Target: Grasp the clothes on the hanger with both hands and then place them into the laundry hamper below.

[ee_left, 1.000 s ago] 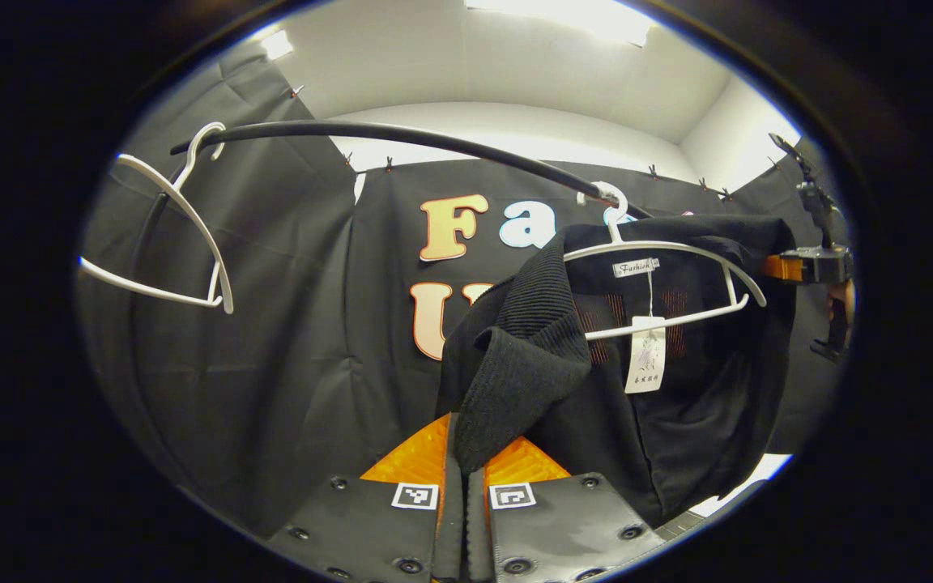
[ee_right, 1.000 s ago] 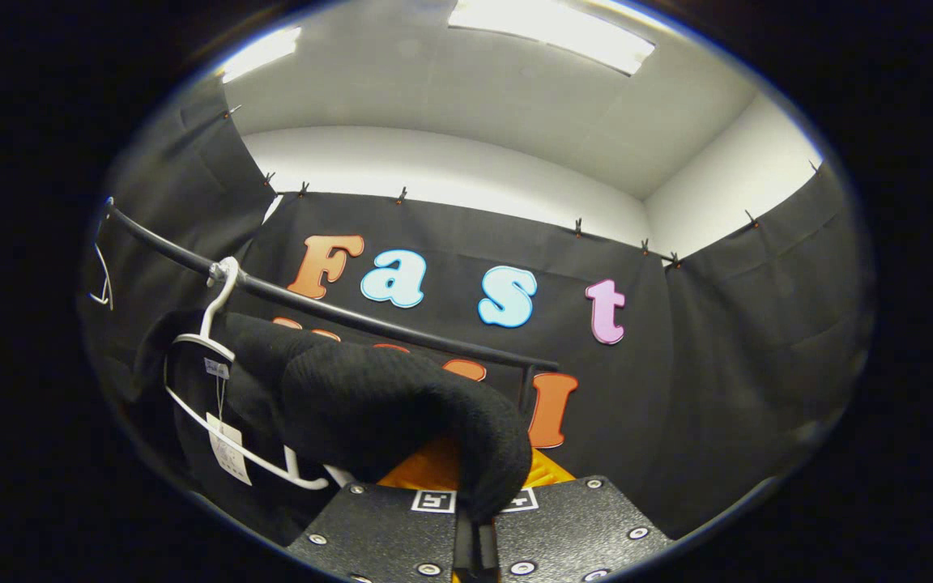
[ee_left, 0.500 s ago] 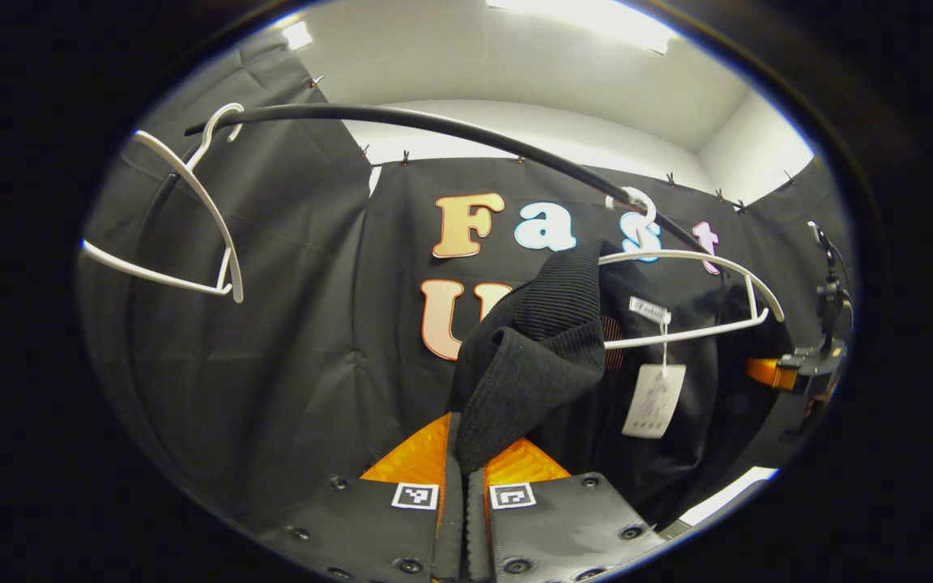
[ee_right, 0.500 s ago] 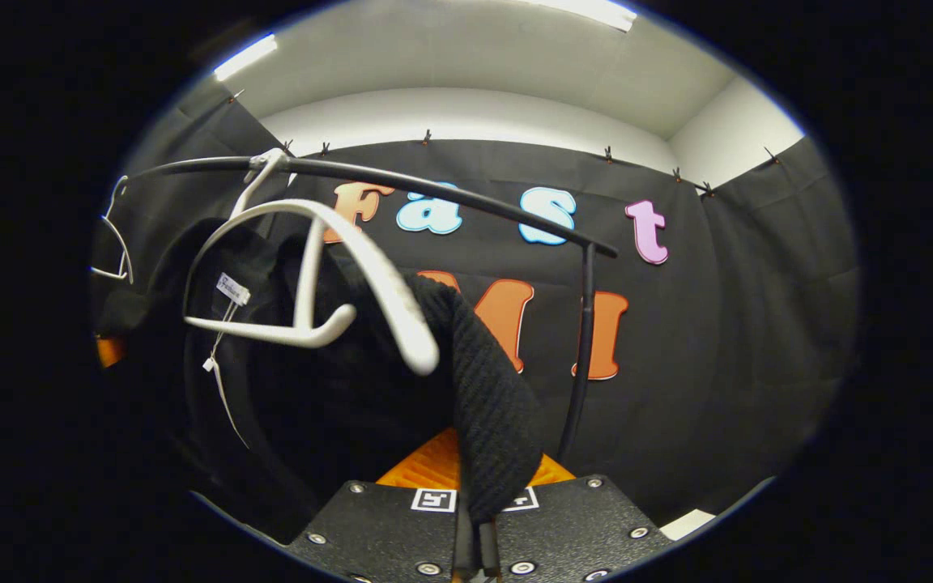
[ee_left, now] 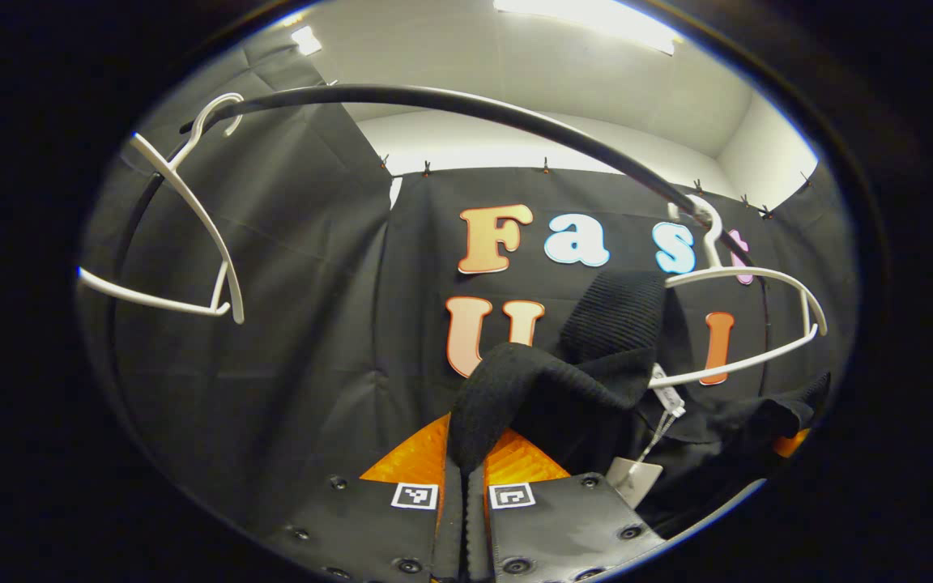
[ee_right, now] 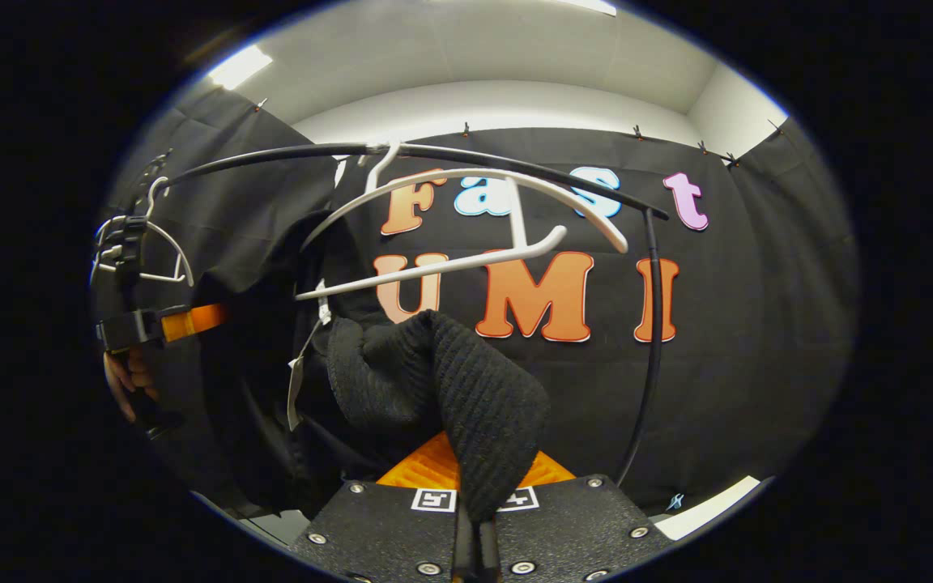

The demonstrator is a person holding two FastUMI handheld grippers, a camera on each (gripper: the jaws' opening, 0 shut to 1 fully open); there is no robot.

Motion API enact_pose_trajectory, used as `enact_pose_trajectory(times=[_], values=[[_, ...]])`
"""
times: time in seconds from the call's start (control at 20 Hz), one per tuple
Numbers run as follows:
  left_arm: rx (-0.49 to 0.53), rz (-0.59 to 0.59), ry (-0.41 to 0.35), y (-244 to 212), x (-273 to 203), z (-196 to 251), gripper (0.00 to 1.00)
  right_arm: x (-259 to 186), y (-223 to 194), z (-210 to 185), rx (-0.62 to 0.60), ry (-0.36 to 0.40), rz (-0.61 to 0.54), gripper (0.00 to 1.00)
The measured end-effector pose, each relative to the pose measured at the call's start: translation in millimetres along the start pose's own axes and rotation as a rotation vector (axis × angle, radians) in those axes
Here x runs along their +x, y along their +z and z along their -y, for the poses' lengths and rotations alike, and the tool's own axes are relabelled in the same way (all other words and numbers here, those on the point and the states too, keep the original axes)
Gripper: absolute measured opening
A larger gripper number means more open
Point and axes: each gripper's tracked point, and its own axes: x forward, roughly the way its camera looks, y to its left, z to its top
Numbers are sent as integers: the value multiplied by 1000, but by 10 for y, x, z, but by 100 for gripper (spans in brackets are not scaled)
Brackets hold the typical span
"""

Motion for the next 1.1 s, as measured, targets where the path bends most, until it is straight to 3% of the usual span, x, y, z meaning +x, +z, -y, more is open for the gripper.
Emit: enact_pose_trajectory(times=[0.25,0.45,0.55,0.6,1.1], values=[[9,-23,48,25,429,-340,9,-53,-44,-255,21,43,-10,0],[-63,-117,91,-249,721,-557,9,-30,-54,-412,34,65,-6,0],[-96,-114,103,-249,685,-691,9,-29,-58,-475,37,75,-5,10],[-100,-110,102,-262,636,-755,10,-41,-54,-484,36,76,-2,10],[-71,-214,-27,-775,132,-487,10,-107,-344,-641,58,113,-59,10]])
